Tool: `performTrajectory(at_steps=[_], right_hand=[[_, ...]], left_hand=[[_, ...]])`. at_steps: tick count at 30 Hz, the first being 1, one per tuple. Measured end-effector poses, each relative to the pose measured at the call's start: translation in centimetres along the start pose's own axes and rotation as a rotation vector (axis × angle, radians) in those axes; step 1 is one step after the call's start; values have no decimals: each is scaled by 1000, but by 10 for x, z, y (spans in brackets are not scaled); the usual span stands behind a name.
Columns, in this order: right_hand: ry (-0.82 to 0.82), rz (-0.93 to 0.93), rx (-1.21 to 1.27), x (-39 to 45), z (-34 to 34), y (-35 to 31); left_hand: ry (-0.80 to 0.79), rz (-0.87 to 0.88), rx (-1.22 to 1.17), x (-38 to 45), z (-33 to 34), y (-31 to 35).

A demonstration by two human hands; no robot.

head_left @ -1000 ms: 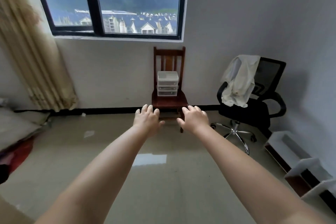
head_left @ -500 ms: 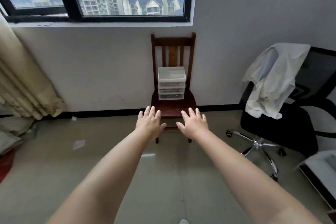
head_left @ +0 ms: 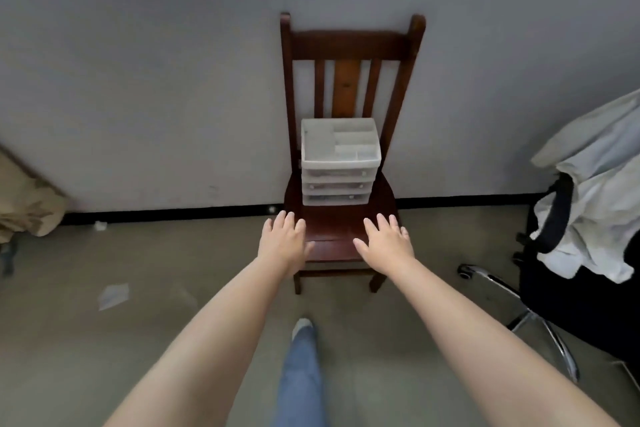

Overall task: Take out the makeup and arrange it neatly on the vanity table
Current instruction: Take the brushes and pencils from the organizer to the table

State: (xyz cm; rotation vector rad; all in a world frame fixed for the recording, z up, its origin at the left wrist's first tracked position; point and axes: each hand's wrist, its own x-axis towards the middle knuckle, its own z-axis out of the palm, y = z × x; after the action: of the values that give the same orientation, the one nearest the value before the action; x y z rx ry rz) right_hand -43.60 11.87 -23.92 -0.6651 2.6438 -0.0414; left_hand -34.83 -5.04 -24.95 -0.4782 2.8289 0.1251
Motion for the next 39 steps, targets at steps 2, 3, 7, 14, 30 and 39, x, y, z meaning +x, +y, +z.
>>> performTrajectory(at_steps=[2,3,7,14,30,39], right_hand=[[-54,42,19,49,1,-4],[-77,60,29,71,2,-5],[-146,121,69,149,19,-4],[-171,159,267,260,69,11],[-88,857,2212,347,99,0],[-71,894,2232,360,105,-5]], left_hand=[[-23,37,4,50,5,-13],[-30,51,6,73,8,-20],[-47,92,13,159,17,-41],[51,191,-44,257,58,-49],[171,426,-17,279,79,-68],[124,429,20,278,71,-69]])
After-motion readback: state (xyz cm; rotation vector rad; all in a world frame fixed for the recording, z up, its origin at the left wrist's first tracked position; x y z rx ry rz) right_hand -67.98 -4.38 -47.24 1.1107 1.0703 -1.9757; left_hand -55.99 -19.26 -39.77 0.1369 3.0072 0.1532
